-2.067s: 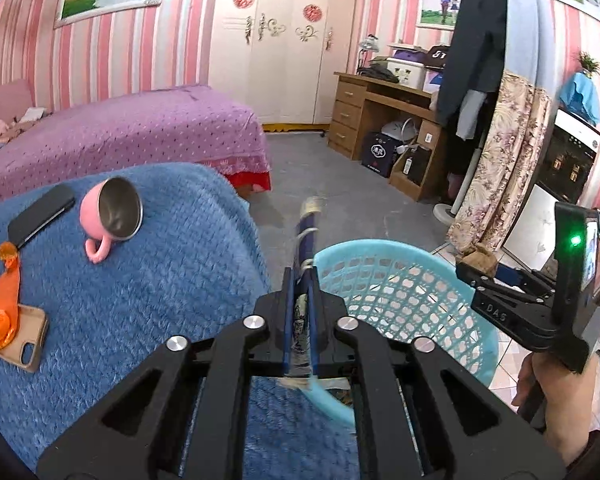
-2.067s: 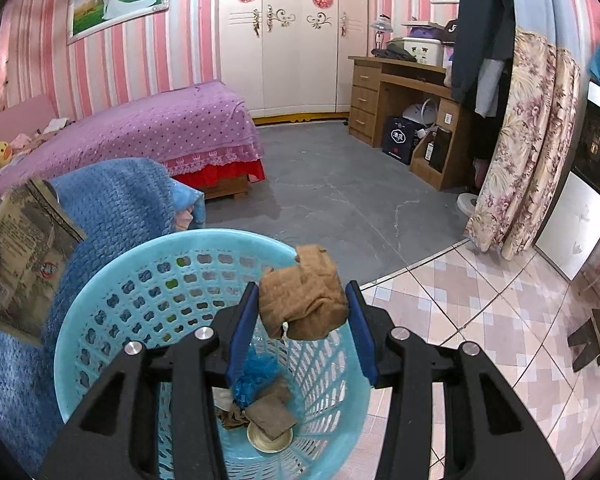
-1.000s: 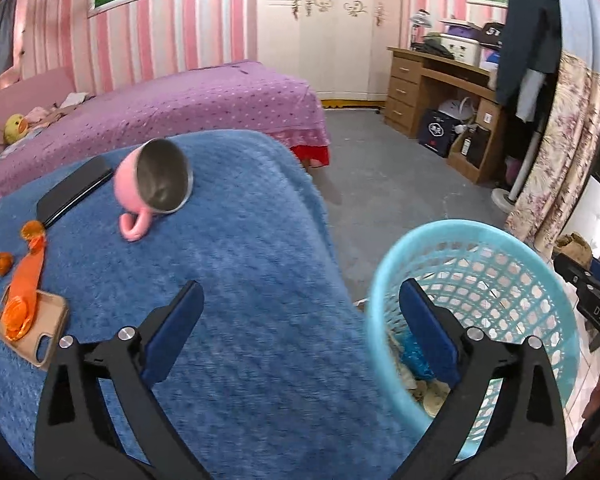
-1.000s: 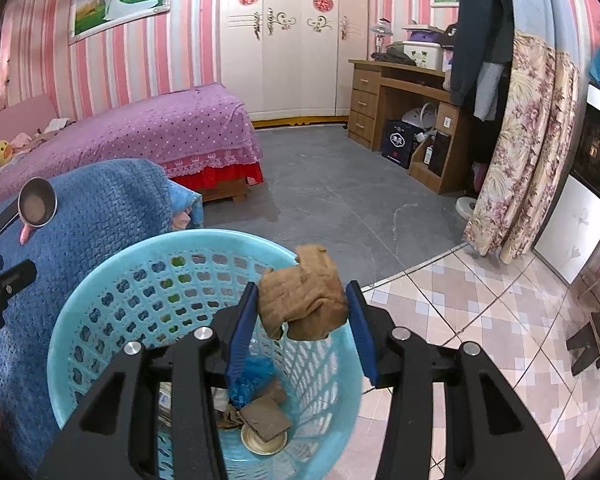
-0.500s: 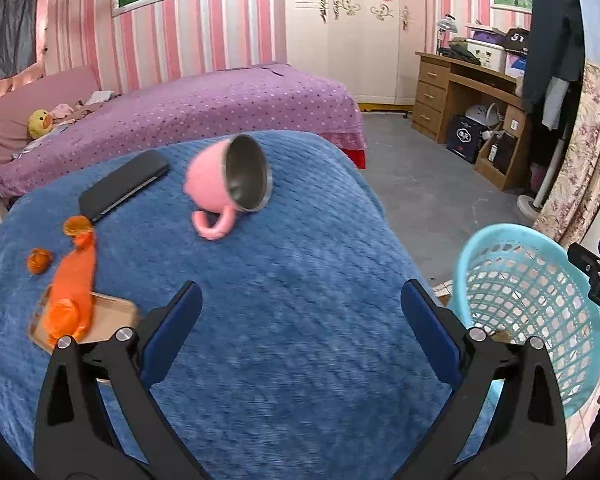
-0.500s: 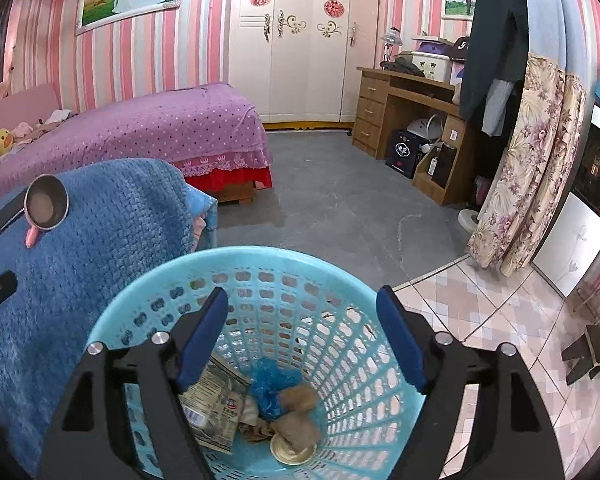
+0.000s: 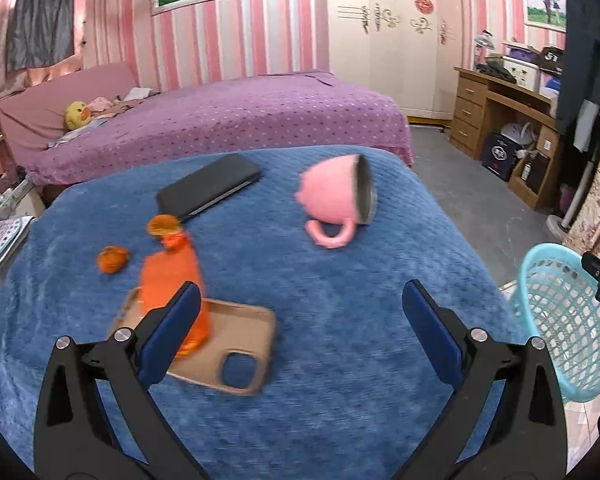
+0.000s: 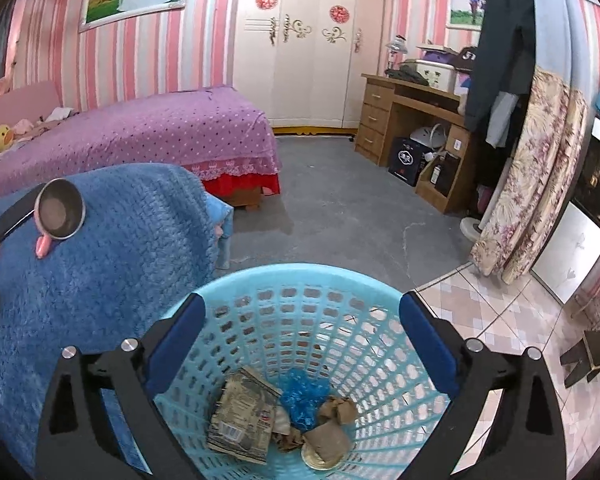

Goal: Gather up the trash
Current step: 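Move both open tools back over the tray on the blanket, then grasp the orange round cup with the left tool and lift it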

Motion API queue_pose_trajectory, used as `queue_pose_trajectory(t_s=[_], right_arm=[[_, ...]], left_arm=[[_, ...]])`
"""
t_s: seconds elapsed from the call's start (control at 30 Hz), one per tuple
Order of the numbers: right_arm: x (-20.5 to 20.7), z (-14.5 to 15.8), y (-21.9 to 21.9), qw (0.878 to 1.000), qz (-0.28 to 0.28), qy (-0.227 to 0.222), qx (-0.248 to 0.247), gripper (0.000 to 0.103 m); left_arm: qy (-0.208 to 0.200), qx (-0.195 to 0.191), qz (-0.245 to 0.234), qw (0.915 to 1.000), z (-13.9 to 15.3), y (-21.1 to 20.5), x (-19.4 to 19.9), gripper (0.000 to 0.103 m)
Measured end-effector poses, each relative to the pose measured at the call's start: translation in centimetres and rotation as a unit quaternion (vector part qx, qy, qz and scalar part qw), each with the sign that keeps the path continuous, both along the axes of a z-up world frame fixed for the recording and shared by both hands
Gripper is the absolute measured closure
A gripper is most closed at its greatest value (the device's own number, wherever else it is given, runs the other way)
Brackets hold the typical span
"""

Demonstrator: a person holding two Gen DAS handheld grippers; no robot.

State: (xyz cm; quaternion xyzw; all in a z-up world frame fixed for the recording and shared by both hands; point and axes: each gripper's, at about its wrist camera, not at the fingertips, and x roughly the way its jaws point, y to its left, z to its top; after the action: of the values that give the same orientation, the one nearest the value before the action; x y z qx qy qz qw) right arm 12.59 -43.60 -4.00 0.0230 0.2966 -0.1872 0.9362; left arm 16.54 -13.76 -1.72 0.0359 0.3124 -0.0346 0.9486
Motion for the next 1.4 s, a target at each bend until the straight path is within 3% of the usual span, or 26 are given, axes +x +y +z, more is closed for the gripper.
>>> queue_pose_trajectory(t_s=[0.2, 0.5, 0.6, 0.77, 0.97, 1.13, 1.23, 1.3, 1.4], right_arm=[[0.9, 0.0, 2.8, 1.0, 0.019, 0.006, -0.011, 0.004], [2.5, -0.4, 8.4, 0.998, 0.061, 0.017, -0.03, 0.004], [2.9, -0.4, 9.7, 0.998, 0.066, 0.013, -0.016, 0.004], [3.5, -0.3, 11.3, 0.997, 0.081, 0.0, 0.016, 0.004], [4.4, -1.1, 13.3, 0.995, 0.095, 0.011, 0.012, 0.005], [4.5, -1.4, 13.8, 0.995, 0.093, 0.016, 0.016, 0.005], [4.5, -1.4, 13.5, 0.995, 0.094, 0.012, 0.034, 0.005], [4.5, -1.4, 13.4, 0.995, 0.095, 0.011, 0.041, 0.005], [4.5, -1.5, 13.6, 0.994, 0.098, 0.012, 0.037, 0.005]], left_arm=[[-0.017, 0.014, 0.02, 0.9996, 0.0, 4.0, -0.2, 0.005], [0.023, -0.003, 0.045, 0.9987, -2.1, 10.9, 0.9, 0.005], [0.042, -0.01, 0.046, 0.998, -3.1, 12.6, 1.1, 0.006], [0.064, -0.02, 0.05, 0.9965, -4.4, 14.6, 1.6, 0.006], [0.079, -0.045, 0.041, 0.995, -5.0, 15.0, 2.4, 0.008], [0.083, -0.049, 0.018, 0.9952, -5.1, 13.4, 2.9, 0.022], [0.091, -0.049, 0.003, 0.9947, -5.3, 12.4, 3.3, 0.034], [0.094, -0.049, -0.005, 0.9943, -5.5, 11.7, 3.6, 0.049], [0.096, -0.043, -0.015, 0.9943, -5.7, 11.0, 3.9, 0.058]])
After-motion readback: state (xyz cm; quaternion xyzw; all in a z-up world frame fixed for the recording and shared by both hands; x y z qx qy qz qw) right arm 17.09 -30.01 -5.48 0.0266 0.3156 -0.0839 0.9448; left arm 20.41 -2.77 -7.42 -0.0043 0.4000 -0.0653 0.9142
